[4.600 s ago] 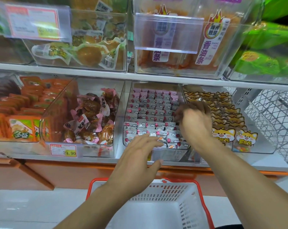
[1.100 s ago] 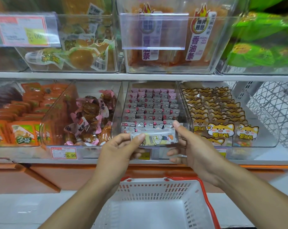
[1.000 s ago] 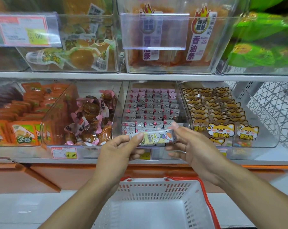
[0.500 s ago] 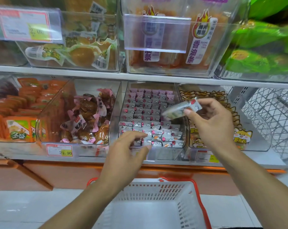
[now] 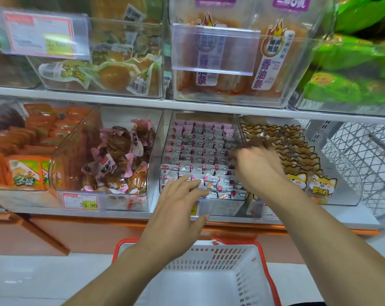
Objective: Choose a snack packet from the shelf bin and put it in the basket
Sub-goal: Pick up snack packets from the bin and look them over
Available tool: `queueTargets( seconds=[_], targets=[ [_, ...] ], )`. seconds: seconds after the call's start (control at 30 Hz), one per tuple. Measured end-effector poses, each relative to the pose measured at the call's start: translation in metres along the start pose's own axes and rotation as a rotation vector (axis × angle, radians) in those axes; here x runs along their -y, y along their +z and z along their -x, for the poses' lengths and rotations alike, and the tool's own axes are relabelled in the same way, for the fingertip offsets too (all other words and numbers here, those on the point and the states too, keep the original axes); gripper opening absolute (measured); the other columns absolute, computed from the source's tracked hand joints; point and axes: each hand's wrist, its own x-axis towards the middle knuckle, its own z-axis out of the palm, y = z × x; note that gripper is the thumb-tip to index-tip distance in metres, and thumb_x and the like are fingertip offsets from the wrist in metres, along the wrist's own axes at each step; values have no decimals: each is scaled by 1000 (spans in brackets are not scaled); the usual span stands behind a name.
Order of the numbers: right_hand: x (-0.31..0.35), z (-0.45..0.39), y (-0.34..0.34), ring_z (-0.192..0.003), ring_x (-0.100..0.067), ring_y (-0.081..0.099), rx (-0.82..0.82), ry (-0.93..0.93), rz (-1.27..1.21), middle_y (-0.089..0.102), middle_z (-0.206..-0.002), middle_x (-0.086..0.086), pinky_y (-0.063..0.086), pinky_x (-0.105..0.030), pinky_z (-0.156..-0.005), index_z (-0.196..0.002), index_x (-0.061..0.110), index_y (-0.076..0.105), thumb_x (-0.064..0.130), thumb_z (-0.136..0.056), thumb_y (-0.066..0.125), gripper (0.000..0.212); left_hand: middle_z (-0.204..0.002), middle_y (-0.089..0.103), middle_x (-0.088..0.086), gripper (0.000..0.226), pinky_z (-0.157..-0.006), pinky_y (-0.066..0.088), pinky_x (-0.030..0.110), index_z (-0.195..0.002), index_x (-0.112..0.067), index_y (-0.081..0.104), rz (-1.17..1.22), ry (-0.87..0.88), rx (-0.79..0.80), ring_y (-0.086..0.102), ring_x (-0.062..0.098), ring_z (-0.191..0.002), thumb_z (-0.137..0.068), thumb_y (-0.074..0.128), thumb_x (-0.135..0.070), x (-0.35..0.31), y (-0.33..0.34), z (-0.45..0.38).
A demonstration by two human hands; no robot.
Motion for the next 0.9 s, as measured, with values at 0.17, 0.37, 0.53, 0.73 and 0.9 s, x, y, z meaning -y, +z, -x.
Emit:
queueTargets(
  seconds=[0.17, 0.37, 0.53, 0.73, 0.9],
  targets=[
    [16, -6, 8, -124, -27, 56, 5, 27, 110, 74, -106, -3, 11, -45, -119, -103, 22, 73, 11, -84, 58, 27, -157, 35, -19, 53, -122, -3, 26, -142, -38, 52, -10, 39, 20, 12, 0, -147, -93, 67, -47, 6, 0, 1],
    [23, -17, 16, -124, -27, 45, -28, -66, 152, 65, -116, -2, 24, -41, -109, -112, 20, 69, 4, -83, 44, 42, -158, 35, -17, 54, -115, -11, 20, -143, -36, 53, -7, 49, 49, 14, 2, -148, -92, 68, -46, 7, -2, -1],
    [25, -20, 28, -134, -22, 48, 19, 3, 59, 70, -108, 4, 10, -40, -118, -100, 25, 70, 9, -89, 50, 28, -156, 36, -18, 53, -108, -13, 13, -141, -37, 53, -7, 45, 55, 16, 3, -146, -92, 68, -47, 8, 0, -3],
    [24, -15, 17, -83, -22, 68, -210, 96, -491, 59, -75, 12, 44, -49, -108, -89, 28, 51, 4, -92, 58, 25, -155, 38, -20, 48, -103, -16, 6, -139, -37, 56, 8, 32, 40, 17, 0, -146, -93, 69, -44, 8, -1, -4],
    [21, 0, 0, -76, -19, 62, -434, 201, -852, 64, -86, 8, 52, -42, -70, -100, 28, 52, 11, -100, 50, 18, -140, 42, -33, 38, -106, -3, 2, -129, -43, 58, 118, -25, -98, 24, -8, -141, -93, 69, -37, 2, -6, -3]
  ],
)
